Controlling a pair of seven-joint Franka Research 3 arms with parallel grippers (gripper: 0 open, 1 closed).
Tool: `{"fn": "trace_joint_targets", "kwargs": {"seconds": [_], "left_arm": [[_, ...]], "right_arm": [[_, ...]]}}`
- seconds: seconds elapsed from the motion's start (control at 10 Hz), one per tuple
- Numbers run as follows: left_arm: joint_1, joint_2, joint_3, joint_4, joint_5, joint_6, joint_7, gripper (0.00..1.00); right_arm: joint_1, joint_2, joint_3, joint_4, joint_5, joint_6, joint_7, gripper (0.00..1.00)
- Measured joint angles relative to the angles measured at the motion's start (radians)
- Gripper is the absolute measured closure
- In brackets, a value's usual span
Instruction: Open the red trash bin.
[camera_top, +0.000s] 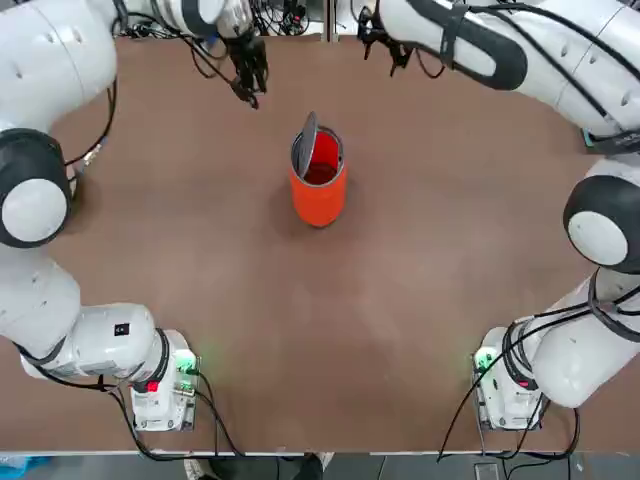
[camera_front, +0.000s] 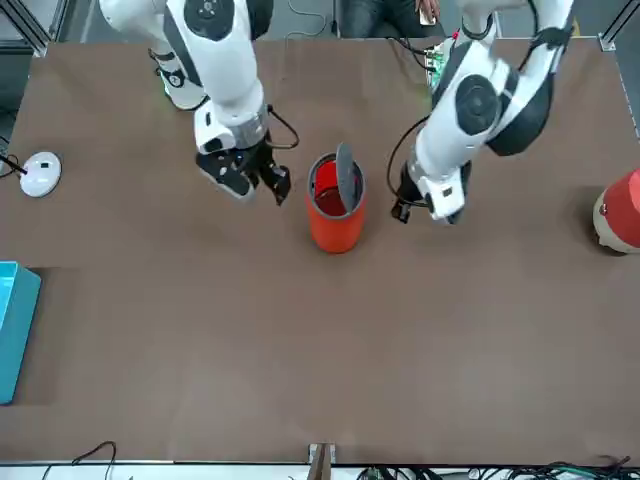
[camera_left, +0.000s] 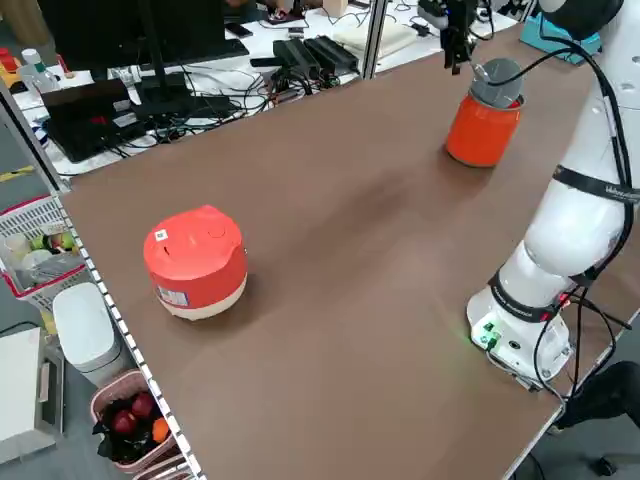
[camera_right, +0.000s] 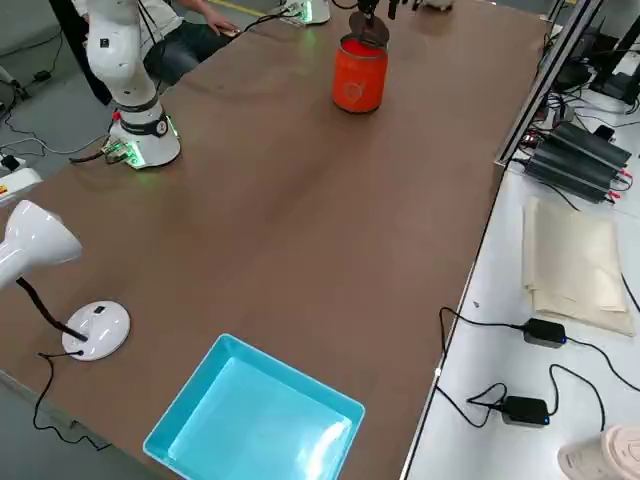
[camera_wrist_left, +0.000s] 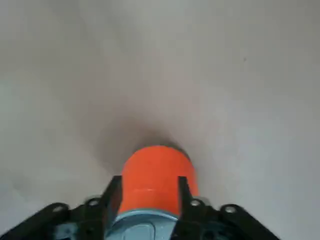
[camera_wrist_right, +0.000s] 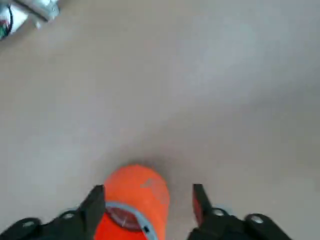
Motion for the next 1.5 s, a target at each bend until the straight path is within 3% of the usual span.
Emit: {"fn": "trace_joint_targets", "kwargs": {"seconds": [0.1, 0.3, 0.6, 1.0, 1.2, 1.5], "left_arm": [[0.035, -0.023, 0.000, 0.015, 0.004, -0.024, 0.097, 0.27], [0.083, -0.069, 0.002, 0.020, 0.056, -0.060, 0.293, 0.01], [0.124, -0.094, 0.009, 0.096, 0.120, -0.196, 0.609, 0.00], [0.248, -0.100, 0.041, 0.279, 0.122, -0.350, 1.206, 0.00], [0.197, -0.100, 0.118, 0.310, 0.121, -0.372, 1.404, 0.00], [-0.025, -0.104, 0.341, 0.360, 0.121, -0.417, 1.456, 0.00]], "right_arm": [[-0.045, -0.023, -0.001, 0.004, -0.006, -0.048, -0.075, 0.00], [-0.171, -0.086, -0.004, 0.011, -0.007, -0.124, -0.250, 0.00], [-0.390, -0.176, -0.008, 0.012, -0.009, -0.239, -0.584, 0.00], [-0.691, -0.204, -0.010, 0.012, -0.002, -0.282, -1.010, 0.00], [-0.710, -0.204, -0.004, 0.011, 0.005, -0.285, -1.034, 0.00], [-0.709, -0.204, 0.019, 0.010, 0.015, -0.288, -1.032, 0.00]]}}
